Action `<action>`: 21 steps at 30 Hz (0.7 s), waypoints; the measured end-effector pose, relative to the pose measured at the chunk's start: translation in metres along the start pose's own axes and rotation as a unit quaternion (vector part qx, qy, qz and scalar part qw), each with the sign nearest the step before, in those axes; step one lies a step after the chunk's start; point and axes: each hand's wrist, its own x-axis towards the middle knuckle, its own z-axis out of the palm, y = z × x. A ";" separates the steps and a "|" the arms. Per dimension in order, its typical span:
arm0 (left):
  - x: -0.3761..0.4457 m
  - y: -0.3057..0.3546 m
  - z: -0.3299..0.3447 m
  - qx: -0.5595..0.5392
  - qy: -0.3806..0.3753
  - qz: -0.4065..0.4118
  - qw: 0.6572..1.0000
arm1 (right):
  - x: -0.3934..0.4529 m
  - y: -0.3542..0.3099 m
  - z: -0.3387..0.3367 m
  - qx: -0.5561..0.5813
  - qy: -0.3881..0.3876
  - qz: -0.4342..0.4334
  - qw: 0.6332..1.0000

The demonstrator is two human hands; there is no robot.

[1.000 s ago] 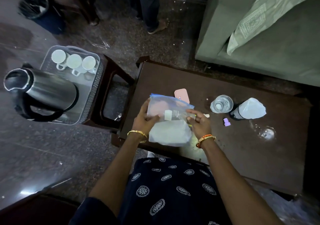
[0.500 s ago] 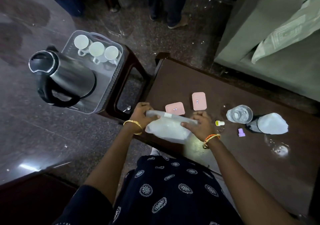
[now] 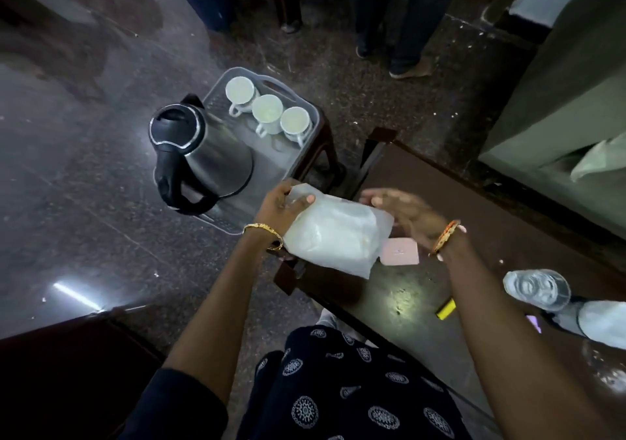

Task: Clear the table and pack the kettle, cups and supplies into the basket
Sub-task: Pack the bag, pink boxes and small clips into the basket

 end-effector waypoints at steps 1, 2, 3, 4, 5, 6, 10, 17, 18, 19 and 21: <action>0.006 0.000 -0.008 0.016 0.000 0.009 1.000 | 0.014 -0.016 0.001 -0.046 -0.020 -0.008 0.999; 0.013 0.001 -0.016 0.021 -0.004 0.017 1.000 | 0.029 -0.033 0.007 -0.105 -0.057 -0.001 0.993; 0.019 0.003 -0.019 0.010 -0.005 0.025 1.000 | 0.041 -0.047 0.013 -0.182 -0.093 0.017 0.979; 0.026 0.003 -0.023 -0.019 0.007 0.027 0.999 | 0.053 -0.059 0.020 -0.273 -0.121 0.037 0.954; 0.033 0.003 -0.028 -0.053 0.035 0.022 0.998 | 0.066 -0.067 0.027 -0.348 -0.134 0.054 0.926; 0.042 0.003 -0.033 -0.087 0.073 0.014 0.993 | 0.077 -0.072 0.030 -0.384 -0.129 0.062 0.912; 0.074 0.005 -0.048 -0.211 0.229 -0.034 0.950 | 0.109 -0.076 0.026 -0.187 -0.045 0.025 0.981; 0.100 0.009 -0.047 -0.315 0.238 -0.109 0.912 | 0.180 -0.088 0.054 0.110 0.134 -0.056 0.983; 0.101 0.011 -0.044 -0.323 0.234 -0.124 0.909 | 0.192 -0.091 0.062 0.119 0.136 -0.057 0.982; 0.104 0.012 -0.042 -0.334 0.227 -0.134 0.905 | 0.204 -0.094 0.071 0.114 0.130 -0.051 0.984; 0.113 0.015 -0.040 -0.340 0.216 -0.134 0.905 | 0.227 -0.101 0.089 0.073 0.108 -0.022 0.991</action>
